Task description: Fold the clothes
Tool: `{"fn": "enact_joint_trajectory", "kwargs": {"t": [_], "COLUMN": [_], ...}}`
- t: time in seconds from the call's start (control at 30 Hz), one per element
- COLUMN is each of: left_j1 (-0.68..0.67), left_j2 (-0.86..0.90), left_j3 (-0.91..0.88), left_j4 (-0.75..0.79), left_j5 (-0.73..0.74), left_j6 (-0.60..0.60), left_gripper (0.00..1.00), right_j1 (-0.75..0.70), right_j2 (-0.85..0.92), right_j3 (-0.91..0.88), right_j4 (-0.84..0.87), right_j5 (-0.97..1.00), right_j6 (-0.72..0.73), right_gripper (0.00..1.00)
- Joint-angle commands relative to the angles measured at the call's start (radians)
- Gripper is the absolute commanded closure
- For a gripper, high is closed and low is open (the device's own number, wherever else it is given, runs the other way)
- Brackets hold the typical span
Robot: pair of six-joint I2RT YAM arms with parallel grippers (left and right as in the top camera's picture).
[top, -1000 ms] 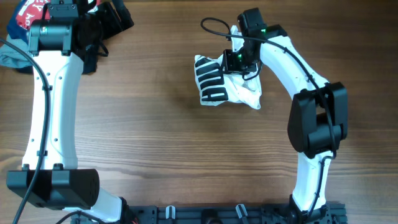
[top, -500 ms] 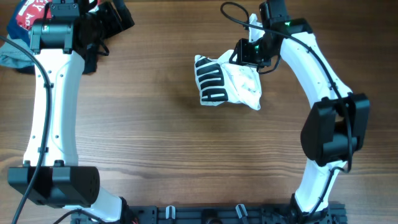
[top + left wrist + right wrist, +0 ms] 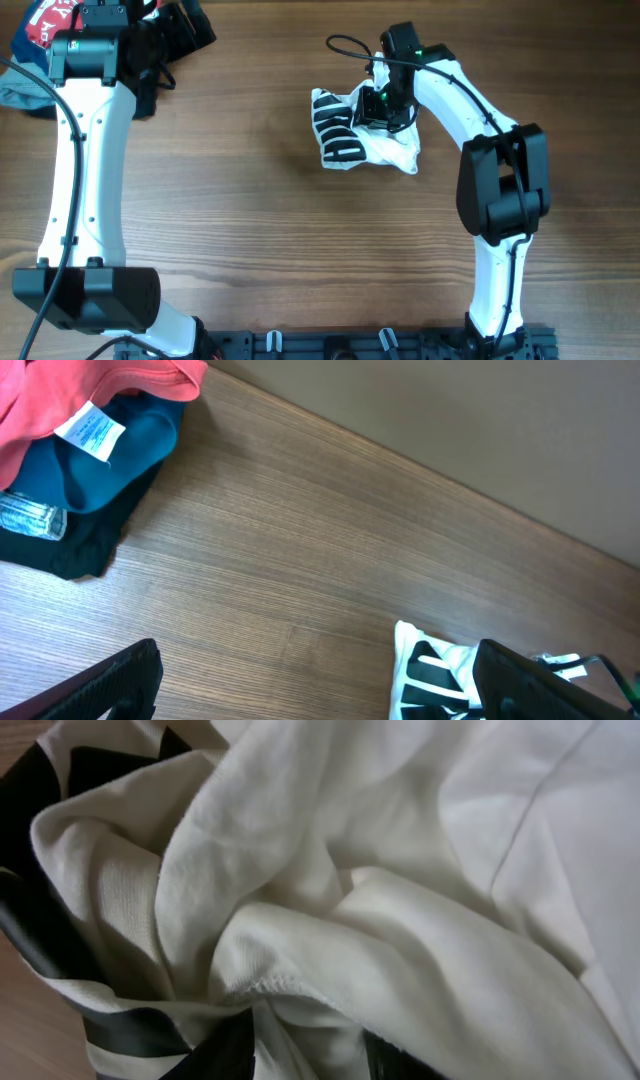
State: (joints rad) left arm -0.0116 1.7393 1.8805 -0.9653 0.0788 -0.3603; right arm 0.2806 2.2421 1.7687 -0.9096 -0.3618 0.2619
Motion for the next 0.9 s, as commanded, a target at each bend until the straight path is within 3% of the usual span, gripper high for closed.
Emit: {"fn": "enact_joint_trajectory", "kwargs": {"t": [0.0, 0.17, 0.5, 0.87], "left_j1": [0.003, 0.003, 0.003, 0.003], "left_j2": [0.011, 0.011, 0.011, 0.011], "left_j3": [-0.002, -0.002, -0.002, -0.002], "left_j4": [0.004, 0.004, 0.004, 0.006], "left_j5": [-0.006, -0.006, -0.005, -0.004], "left_j6": [0.015, 0.015, 0.015, 0.014], "left_gripper": [0.00, 0.00, 0.00, 0.00], "right_j1": [0.016, 0.013, 0.004, 0.023], "right_j2": [0.020, 0.020, 0.020, 0.021], "right_j3": [0.004, 0.004, 0.004, 0.004], "right_j4": [0.019, 0.103, 0.202, 0.277], "right_j5": [-0.012, 0.044, 0.014, 0.043], "right_j6": [0.011, 0.057, 0.106, 0.106], "right_gripper": [0.62, 0.59, 0.63, 0.50]}}
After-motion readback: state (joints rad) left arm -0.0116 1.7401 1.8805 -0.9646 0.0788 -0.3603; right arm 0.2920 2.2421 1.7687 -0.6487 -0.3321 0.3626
